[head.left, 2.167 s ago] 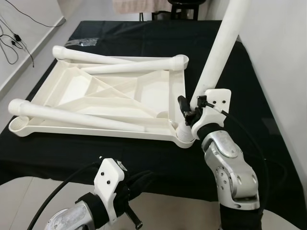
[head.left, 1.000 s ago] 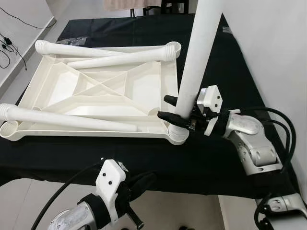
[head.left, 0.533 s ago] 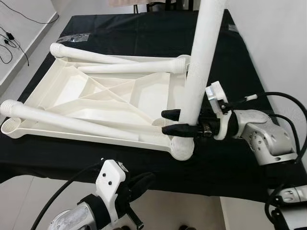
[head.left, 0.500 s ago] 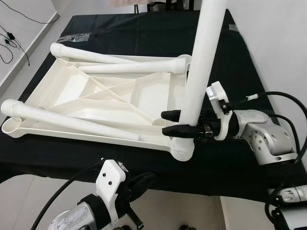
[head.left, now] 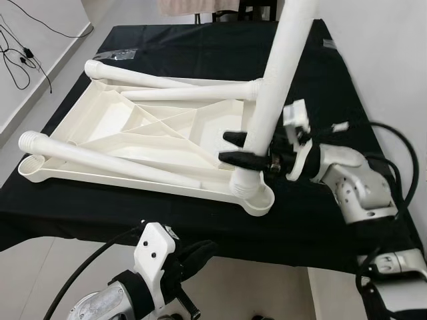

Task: Building children table

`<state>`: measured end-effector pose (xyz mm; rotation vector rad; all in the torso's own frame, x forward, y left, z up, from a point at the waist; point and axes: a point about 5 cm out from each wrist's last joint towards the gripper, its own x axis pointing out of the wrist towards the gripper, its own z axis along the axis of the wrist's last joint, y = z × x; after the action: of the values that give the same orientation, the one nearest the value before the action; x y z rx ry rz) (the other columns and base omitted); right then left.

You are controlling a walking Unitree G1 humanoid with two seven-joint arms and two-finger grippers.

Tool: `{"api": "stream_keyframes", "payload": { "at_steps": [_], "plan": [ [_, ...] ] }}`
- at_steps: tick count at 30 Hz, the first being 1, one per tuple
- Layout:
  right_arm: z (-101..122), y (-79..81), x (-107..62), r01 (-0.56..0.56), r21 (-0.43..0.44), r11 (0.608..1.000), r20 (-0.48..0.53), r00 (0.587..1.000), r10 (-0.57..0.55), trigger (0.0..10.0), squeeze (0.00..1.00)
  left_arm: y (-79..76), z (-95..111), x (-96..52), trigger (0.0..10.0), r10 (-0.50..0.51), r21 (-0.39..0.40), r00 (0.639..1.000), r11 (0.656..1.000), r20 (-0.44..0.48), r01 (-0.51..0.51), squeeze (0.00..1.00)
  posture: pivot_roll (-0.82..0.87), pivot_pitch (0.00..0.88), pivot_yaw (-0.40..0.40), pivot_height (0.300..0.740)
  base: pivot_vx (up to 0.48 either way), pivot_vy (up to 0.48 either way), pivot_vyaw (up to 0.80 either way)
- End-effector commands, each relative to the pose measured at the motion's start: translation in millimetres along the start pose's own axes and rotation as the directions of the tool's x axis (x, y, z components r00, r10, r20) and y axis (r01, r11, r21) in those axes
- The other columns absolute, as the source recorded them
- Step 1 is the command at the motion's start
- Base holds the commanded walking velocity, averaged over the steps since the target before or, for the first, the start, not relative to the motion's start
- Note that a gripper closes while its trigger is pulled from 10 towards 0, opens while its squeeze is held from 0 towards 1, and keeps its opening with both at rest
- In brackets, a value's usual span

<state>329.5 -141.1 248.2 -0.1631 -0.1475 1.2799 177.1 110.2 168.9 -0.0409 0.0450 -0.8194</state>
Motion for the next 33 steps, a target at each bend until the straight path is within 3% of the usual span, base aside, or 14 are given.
{"api": "stream_keyframes", "payload": {
  "at_steps": [1, 5, 11, 19, 27, 33],
  "plan": [
    [-7, 3.0, -0.4, 0.001, -0.035, 0.999, -0.044, 0.999, -0.003, 10.0, 0.00, -0.5, -2, -3.2, 10.0, -0.003, 0.009, 1.000, 1.000, -0.023, 0.003, 0.00, 0.06, 0.257, 0.041, 0.740, 0.000, 0.000, 0.00],
    [-24, 4.1, -9.3, 0.044, -0.126, 0.991, -0.134, 0.989, -0.061, 10.0, 0.00, -0.2, -2, -3.3, 10.0, -0.002, 0.009, 1.000, 1.000, -0.023, 0.002, 0.00, 0.06, 0.264, 0.040, 0.740, 0.000, 0.000, 0.00],
    [-33, 8.6, -19.6, 0.074, -0.161, 0.984, -0.158, 0.982, -0.100, 10.0, 0.00, 0.0, -1, -3.9, 10.0, -0.001, 0.007, 1.000, 1.000, -0.022, 0.001, 0.00, 0.06, 0.270, 0.044, 0.740, 0.000, 0.000, 0.00],
    [-37, 12.3, -35.3, 0.058, -0.122, 0.991, -0.176, 0.981, -0.079, 10.0, 0.00, 0.7, -2, -4.5, 10.0, -0.002, 0.004, 1.000, 1.000, -0.024, 0.002, 0.00, 0.06, 0.273, 0.046, 0.740, 0.000, 0.000, 0.00],
    [-36, 21.1, -33.8, 0.007, -0.104, 0.995, -0.168, 0.985, -0.025, 10.0, 0.00, 1.8, -1, -4.5, 10.0, 0.001, 0.004, 1.000, 1.000, -0.024, -0.001, 0.00, 0.06, 0.276, 0.047, 0.740, 0.000, 0.000, 0.00],
    [-41, 37.2, -27.5, -0.085, -0.077, 0.993, -0.171, 0.983, 0.071, 10.0, 0.00, 2.3, -1, -4.2, 10.0, 0.001, 0.007, 1.000, 1.000, -0.024, -0.001, 0.00, 0.06, 0.276, 0.048, 0.740, 0.000, 0.000, 0.00]
  ]
}}
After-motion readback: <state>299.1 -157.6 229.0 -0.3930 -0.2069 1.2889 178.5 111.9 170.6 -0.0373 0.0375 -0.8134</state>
